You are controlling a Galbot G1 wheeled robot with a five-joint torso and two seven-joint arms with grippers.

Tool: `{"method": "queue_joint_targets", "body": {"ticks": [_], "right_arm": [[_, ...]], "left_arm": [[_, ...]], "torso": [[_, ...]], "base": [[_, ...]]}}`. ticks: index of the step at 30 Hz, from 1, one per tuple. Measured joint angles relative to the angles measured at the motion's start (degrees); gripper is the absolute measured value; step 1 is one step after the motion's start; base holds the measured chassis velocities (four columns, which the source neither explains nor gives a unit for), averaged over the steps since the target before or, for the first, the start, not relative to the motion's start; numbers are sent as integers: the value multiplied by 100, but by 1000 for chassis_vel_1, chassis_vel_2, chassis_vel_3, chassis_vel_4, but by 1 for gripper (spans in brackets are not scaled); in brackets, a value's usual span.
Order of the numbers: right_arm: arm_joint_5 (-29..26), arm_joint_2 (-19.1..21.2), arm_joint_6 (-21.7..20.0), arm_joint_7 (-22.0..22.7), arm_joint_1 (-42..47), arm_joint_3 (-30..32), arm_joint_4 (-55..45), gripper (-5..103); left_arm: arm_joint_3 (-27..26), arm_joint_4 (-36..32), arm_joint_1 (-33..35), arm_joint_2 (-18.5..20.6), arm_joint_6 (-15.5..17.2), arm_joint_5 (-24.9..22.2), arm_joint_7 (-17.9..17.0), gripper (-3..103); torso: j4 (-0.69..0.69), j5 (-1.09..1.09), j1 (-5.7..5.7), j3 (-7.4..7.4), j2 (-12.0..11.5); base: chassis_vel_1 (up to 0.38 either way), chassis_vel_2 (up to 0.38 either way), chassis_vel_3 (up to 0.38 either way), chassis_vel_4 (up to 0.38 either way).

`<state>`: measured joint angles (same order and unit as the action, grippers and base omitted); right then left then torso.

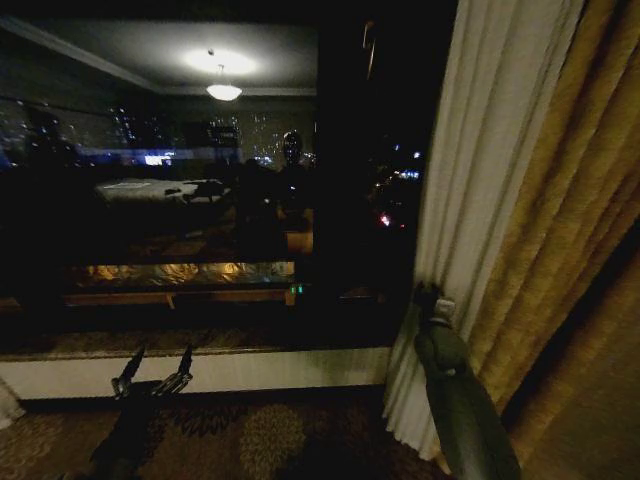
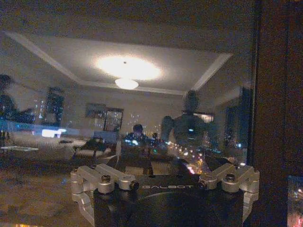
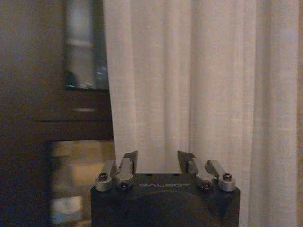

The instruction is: Open the curtains by pulling them apart, changing their state from closed to fully open.

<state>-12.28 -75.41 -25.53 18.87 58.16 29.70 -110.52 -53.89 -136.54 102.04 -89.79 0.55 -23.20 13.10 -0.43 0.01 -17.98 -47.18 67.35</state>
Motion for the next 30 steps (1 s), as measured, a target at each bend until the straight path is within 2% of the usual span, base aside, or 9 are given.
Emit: {"method": "queue_joint_targets", "body": {"ticks": [1, 2, 4, 6, 9, 18, 30], "right_arm": [[39, 48, 41, -87, 247, -80, -247, 54], [104, 224, 126, -409, 882, -261, -838, 71], [322, 328, 267, -746, 1211, -334, -1091, 82], [482, 341, 331, -874, 1302, -356, -1141, 82], [1012, 290, 531, -1007, 1380, -452, -1094, 97], [1450, 182, 695, -1035, 1259, -630, -819, 100], [1515, 181, 729, -983, 1264, -683, -731, 100]], "left_arm": [[14, 2, -42, 41, 73, -29, -32, 100], [34, -7, -121, 150, 297, -81, -107, 100], [33, -28, -131, 187, 384, -99, -112, 100], [33, -31, -132, 191, 398, -99, -113, 100], [38, -50, -115, 177, 410, -82, -116, 100], [17, -74, -2, 166, 489, -67, -121, 100], [-3, 7, 26, 142, 433, -24, -95, 100]], "torso": [[0, 0, 0, 0, 0], [-2, 1, 0, 0, 0], [-2, 1, 0, 0, 0], [-2, 1, 1, 0, 1], [0, 1, 1, 0, 0], [0, 2, 0, 0, 0], [-1, -1, -1, -1, 0]], "base": [[0, 0, 0, 0], [0, 0, 0, 0], [0, 0, 0, 0], [0, 0, 0, 0], [0, 0, 0, 0], [11, 13, -10, -14], [169, 178, -157, -180]]}}
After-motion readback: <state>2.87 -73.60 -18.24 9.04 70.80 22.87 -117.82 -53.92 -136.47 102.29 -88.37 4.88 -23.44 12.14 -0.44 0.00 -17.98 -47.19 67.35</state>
